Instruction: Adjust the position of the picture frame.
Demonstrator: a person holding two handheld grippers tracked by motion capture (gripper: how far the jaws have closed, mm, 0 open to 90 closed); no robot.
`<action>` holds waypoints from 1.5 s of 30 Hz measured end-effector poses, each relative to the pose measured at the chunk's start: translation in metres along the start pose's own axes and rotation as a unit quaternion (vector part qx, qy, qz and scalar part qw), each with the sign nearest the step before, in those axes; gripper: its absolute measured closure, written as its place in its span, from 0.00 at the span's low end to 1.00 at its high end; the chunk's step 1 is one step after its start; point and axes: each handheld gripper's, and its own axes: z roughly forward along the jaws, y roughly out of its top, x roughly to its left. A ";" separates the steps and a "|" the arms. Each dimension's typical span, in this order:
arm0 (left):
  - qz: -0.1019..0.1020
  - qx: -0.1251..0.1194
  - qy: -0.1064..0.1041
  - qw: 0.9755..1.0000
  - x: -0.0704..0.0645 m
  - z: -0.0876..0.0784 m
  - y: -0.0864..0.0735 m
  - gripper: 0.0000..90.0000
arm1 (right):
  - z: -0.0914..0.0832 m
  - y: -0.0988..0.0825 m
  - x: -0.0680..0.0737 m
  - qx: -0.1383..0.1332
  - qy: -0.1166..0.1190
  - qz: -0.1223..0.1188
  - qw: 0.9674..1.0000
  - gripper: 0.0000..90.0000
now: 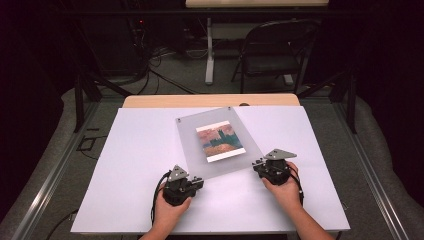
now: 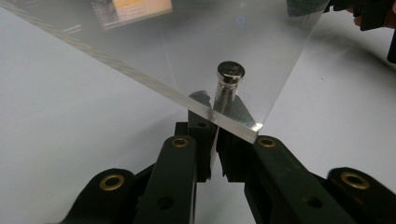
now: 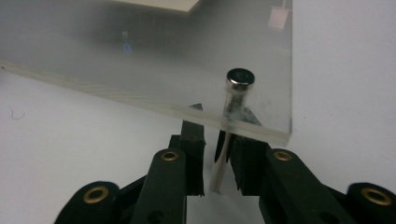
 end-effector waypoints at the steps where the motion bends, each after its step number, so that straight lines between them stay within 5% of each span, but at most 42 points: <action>1: -0.002 0.001 -0.001 1.000 0.000 0.000 0.000 0.94 | 0.001 0.000 0.000 -0.001 -0.001 0.000 1.000 0.89; 19: -0.005 -0.004 -0.005 1.000 0.007 -0.008 0.002 0.94 | -0.006 0.001 0.001 -0.017 0.026 0.013 0.999 0.95; 36: -0.043 -0.029 0.019 0.998 0.040 -0.020 0.010 0.93 | -0.012 0.004 0.025 -0.029 0.072 0.013 0.997 0.95; 40: -0.067 -0.032 0.014 0.997 0.047 -0.022 0.013 0.92 | -0.009 0.007 0.027 -0.027 0.077 0.017 0.997 0.95; 45: -0.067 -0.033 0.024 0.997 0.053 -0.025 0.023 0.92 | -0.007 0.015 0.030 -0.028 0.081 0.021 0.996 0.95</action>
